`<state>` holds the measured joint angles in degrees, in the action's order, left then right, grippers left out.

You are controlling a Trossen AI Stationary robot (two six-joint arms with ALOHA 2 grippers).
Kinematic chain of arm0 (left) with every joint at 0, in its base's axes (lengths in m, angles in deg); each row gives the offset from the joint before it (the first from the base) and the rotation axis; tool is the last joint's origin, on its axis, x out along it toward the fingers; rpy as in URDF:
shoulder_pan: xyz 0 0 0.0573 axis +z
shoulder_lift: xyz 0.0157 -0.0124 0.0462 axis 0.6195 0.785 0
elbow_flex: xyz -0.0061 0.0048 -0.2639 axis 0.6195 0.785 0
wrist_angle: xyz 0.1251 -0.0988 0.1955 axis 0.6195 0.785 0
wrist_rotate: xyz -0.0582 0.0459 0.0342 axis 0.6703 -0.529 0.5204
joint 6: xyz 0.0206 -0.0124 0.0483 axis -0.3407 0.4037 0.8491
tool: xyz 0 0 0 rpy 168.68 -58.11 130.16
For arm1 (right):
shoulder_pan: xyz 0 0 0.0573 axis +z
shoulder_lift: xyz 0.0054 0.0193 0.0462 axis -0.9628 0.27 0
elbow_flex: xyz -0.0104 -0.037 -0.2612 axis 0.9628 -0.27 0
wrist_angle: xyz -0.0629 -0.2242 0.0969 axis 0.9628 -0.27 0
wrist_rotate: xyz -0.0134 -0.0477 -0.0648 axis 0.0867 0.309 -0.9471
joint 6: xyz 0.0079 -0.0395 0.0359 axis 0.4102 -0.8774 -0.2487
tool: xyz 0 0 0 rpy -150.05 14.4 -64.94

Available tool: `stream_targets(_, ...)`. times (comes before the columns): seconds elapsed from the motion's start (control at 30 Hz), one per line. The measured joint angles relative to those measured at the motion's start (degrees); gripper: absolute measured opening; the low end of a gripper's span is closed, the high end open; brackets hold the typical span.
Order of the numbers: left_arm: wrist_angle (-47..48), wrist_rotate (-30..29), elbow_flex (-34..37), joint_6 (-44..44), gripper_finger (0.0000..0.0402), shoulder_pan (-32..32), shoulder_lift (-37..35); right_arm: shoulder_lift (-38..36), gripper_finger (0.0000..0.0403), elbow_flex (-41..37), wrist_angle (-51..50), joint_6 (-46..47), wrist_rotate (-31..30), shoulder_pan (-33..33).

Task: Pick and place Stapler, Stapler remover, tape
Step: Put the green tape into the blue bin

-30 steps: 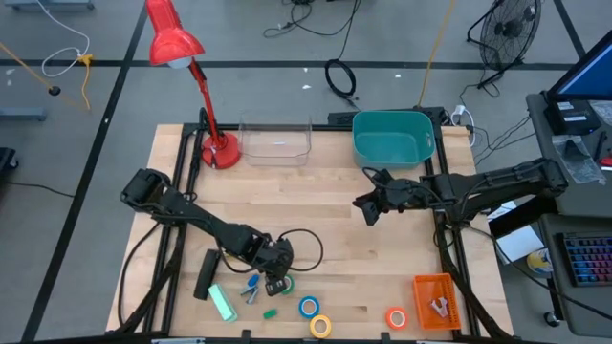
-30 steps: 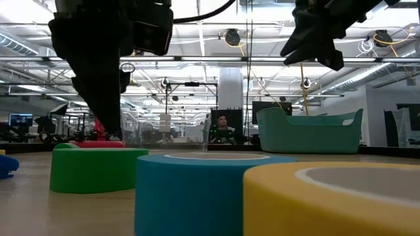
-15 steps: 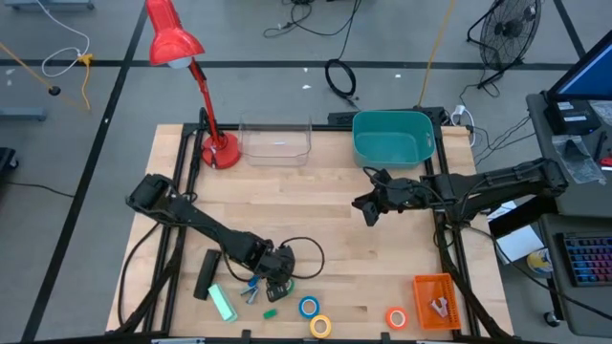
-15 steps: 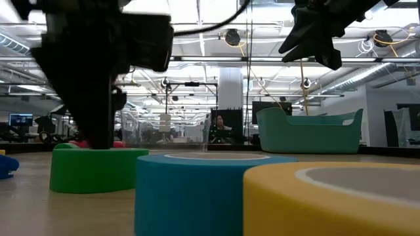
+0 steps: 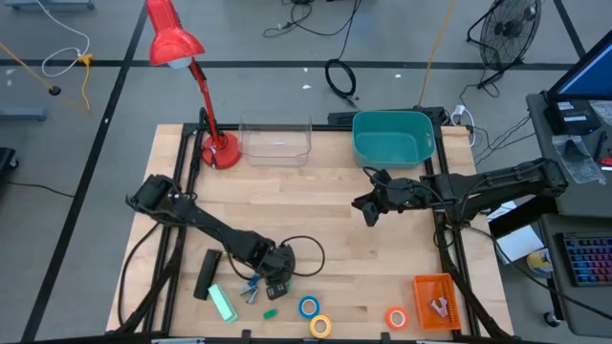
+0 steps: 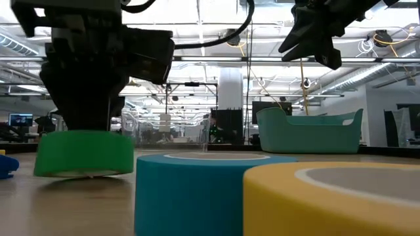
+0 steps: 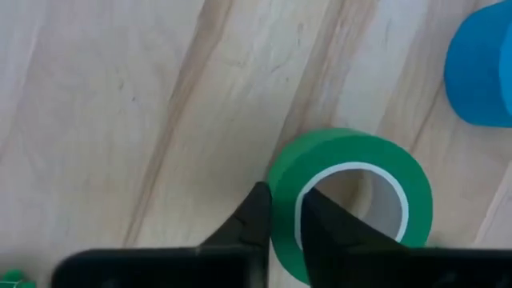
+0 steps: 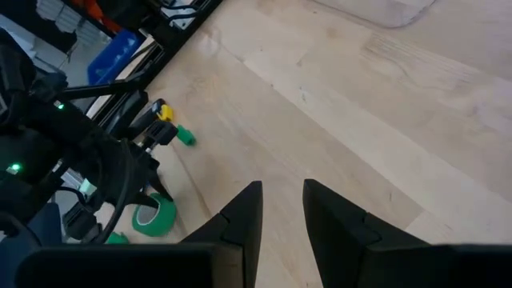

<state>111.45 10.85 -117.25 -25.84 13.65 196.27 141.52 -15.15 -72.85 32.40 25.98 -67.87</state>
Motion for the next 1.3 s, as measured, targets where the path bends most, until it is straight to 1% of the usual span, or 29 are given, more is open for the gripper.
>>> stream_targets(0.1,-0.69,0.65,0.05,-0.76,0.0034,0.61,-0.19,0.0,0.0089,0.0,0.02,0.0,0.0,0.0)
stream_targets(0.23,-0.59,-1.75,0.09,-2.22,0.0039,1.97,-2.18,0.0,0.0089,0.0,0.48,0.0,0.0,0.0)
stream_targets(0.4,-0.71,-7.18,0.09,-2.42,0.0038,4.96,-7.82,0.0,0.0089,0.0,0.96,-0.11,-0.01,0.0)
stream_targets(0.5,-0.83,-11.73,0.09,-2.83,0.0038,7.1,-12.2,0.0,0.0089,0.0,1.78,-0.19,-0.04,0.0)
stream_targets(0.67,-0.84,-18.58,0.09,-3.07,0.0038,11.34,-18.92,0.0,0.0089,0.0,4.66,-1.6,-0.09,0.0)
stream_targets(0.77,-2.86,-21.49,0.09,-3.05,0.0038,13.62,-22.56,0.0,0.0089,0.0,6.54,-2.26,-0.03,0.0)
stream_targets(1.0,-12.56,-22.6,-0.02,0.95,0.0038,17.85,-27.09,0.0,0.0089,0.0,10.87,-3.02,0.96,0.0)
stream_targets(1.17,-13.36,-22.66,-0.04,3.07,0.0038,21.55,-28.96,0.0,0.0089,0.0,13.9,-3.19,1.37,-0.01)
stream_targets(1.23,-12.54,-21.35,0.14,4.26,0.0038,23.35,-30.04,0.0,0.0089,0.0,15.82,-3.45,1.39,-0.46)
stream_targets(1.3,-15.39,-18.98,-0.04,5.61,0.0038,25.37,-30.34,0.0,0.0089,0.0,17.71,-4.05,1.36,-1.07)
